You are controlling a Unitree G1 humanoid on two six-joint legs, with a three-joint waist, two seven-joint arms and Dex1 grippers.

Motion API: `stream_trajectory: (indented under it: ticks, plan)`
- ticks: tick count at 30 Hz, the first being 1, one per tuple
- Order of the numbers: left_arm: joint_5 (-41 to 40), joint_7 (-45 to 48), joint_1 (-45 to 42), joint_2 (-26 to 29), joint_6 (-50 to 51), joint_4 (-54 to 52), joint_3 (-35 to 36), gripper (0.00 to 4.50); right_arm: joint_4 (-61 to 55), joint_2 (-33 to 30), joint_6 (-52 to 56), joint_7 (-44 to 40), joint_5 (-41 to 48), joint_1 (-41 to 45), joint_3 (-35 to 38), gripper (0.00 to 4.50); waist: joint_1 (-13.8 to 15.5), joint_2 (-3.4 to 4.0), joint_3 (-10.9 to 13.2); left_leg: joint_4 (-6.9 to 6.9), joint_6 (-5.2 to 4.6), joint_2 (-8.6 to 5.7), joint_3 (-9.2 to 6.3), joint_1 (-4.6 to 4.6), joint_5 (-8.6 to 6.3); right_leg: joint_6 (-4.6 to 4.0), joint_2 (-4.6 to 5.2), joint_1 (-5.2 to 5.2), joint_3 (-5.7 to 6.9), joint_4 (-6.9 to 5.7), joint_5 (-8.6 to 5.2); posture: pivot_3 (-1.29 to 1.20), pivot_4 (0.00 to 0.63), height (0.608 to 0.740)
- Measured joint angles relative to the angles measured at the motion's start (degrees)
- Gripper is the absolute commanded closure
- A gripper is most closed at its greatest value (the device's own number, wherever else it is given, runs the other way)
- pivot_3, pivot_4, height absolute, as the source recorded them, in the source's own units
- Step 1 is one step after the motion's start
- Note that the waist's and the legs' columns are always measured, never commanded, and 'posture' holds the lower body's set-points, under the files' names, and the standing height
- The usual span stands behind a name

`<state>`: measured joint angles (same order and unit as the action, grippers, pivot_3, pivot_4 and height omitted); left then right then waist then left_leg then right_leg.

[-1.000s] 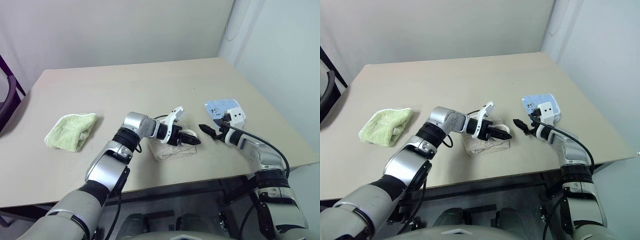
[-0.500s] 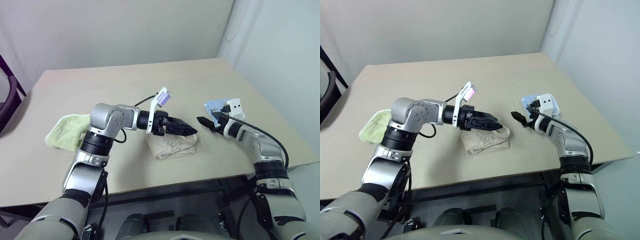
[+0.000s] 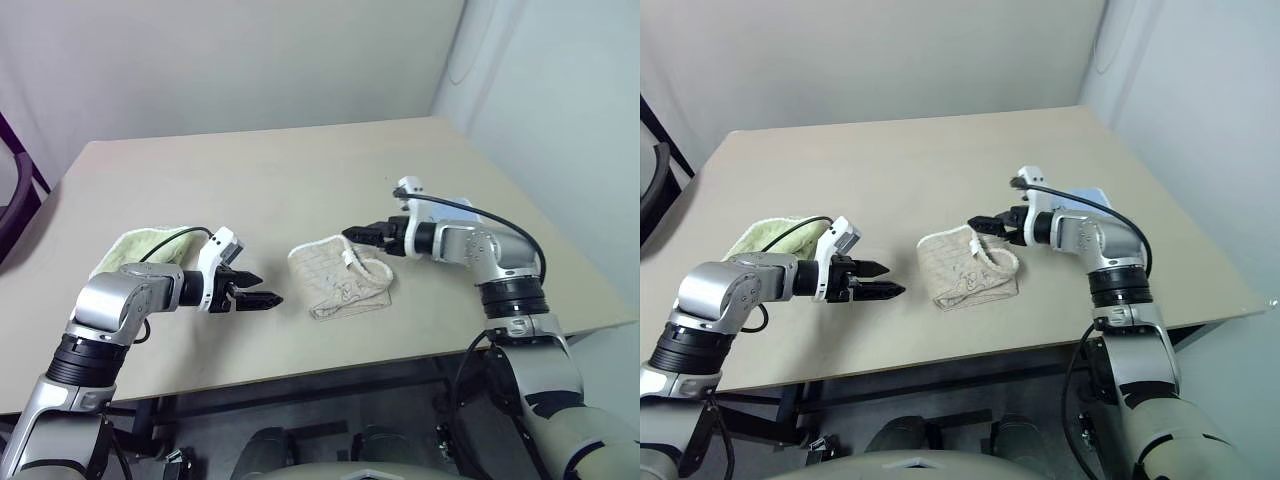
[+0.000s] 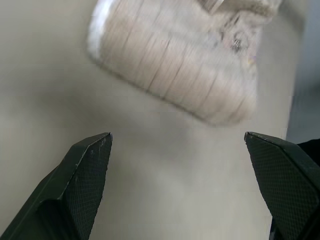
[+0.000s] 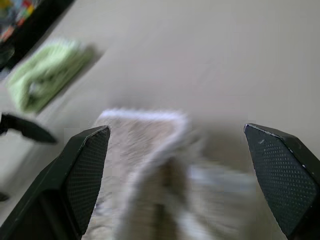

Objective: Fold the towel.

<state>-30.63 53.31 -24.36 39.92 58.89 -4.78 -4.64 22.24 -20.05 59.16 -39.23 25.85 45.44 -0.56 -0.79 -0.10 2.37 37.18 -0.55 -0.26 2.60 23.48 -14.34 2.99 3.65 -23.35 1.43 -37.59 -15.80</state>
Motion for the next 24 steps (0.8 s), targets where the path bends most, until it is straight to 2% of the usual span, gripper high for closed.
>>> stream_trajectory:
  ticks: [7,8,11,21,24]
  plan:
    - [0.03,-2.94,1.18,-2.93,-1.01,-0.92,0.83,0.02,5.49,1.47,-1.04,-0.5,-3.43,2.99,-3.97,0.0,-0.36,0.0,-0.01,-0.27,0.0,0.01,0.04,0.1,-0.01,-0.01,0.0,-0.1,0.0,0.07,0.04,0.0,0.0,0.74]
    - [0.02,-3.28,1.19,-3.18,-1.0,-1.01,0.82,0.0,6.21,1.55,-1.44,-0.62,-3.9,2.99,-4.32,0.18,-0.38,0.0,-0.01,-0.31,-0.01,0.02,0.04,0.1,0.01,-0.01,-0.01,-0.12,0.0,0.06,0.04,0.0,0.0,0.74]
    - [0.02,-3.83,1.5,-3.17,-1.02,-1.4,0.87,0.0,7.01,1.63,-2.75,-1.12,-4.96,2.95,-5.07,0.88,-0.51,0.02,0.0,-0.35,-0.01,0.02,0.07,0.1,0.01,0.0,-0.02,-0.15,0.0,0.06,0.04,0.0,0.0,0.74]
    - [0.19,-4.82,2.81,-2.75,-1.94,-1.58,0.84,0.0,-2.39,0.46,-2.02,-2.3,-4.06,-0.26,-4.62,4.41,-0.47,0.02,0.0,-0.25,0.0,0.02,0.07,0.1,0.0,-0.01,-0.01,-0.1,0.0,0.05,0.03,0.0,0.0,0.74]
    - [0.3,-4.91,3.03,-2.71,-2.05,-1.56,0.84,0.0,-5.56,-0.47,-0.45,-2.66,-3.05,-1.46,-4.04,4.46,-0.36,0.02,0.0,-0.27,0.01,0.03,0.07,0.1,0.0,-0.02,-0.01,-0.11,0.0,0.05,0.03,0.0,0.0,0.74]
